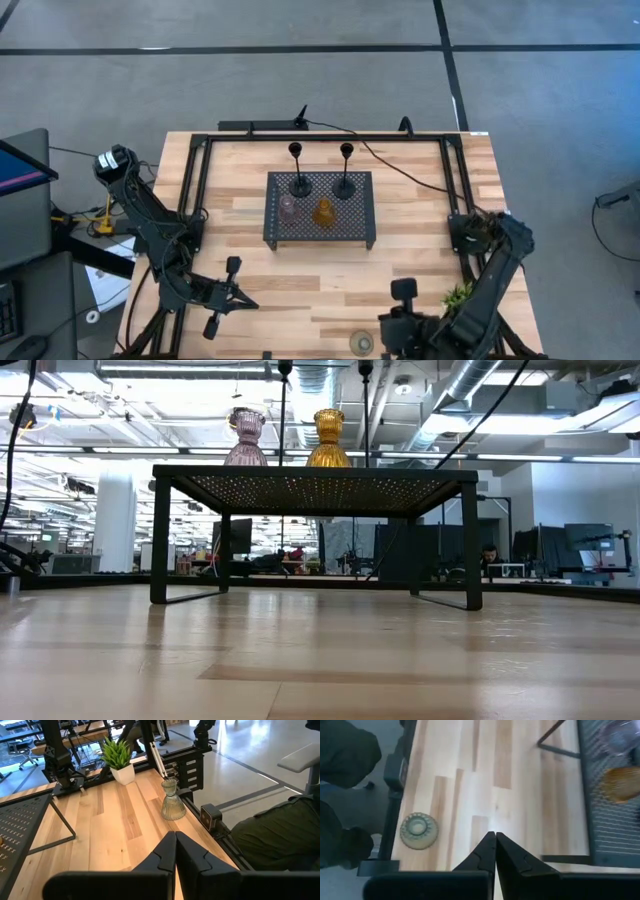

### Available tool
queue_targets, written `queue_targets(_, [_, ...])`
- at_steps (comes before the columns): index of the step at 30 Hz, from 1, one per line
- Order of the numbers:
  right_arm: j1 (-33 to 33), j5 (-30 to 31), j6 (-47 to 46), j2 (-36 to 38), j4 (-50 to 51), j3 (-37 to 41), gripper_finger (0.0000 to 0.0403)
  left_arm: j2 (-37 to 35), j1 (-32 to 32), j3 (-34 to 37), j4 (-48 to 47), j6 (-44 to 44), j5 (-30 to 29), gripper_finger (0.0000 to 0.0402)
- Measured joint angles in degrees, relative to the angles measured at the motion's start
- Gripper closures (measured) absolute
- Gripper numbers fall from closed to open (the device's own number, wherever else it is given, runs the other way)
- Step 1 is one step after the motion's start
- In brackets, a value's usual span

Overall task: Pick & Place candle stick holders
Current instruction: Align the green glass candle holder with the orange glass candle holder on the shelf

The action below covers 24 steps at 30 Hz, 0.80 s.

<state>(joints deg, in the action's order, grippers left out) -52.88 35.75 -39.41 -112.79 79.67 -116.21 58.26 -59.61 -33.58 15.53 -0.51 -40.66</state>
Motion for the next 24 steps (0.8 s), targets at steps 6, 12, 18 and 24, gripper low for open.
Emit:
queue_targets(6, [-2.1,-3.6,-0.3,0.0,-14.0,9.5,0.0402,0.0,0.0,0.0,0.0,0.0,0.0,0.0396])
queue_targets(12, [-4.1,-4.8,-6.1,0.0,-19.7,16.9,0.0403,0.0,0.0,0.0,0.1,0.0,0.0,0.0396])
queue_targets(18, [-6.4,-4.1,-13.5,0.0,-24.1,22.8,0.0403,0.0,0.0,0.0,0.2,0.0,0.0,0.0396])
queue_targets(24, [-8.4,0.1,-17.8,0.0,-31.1,29.8,0.0403,0.0,0.0,0.0,0.2,0.2,0.0,0.0396])
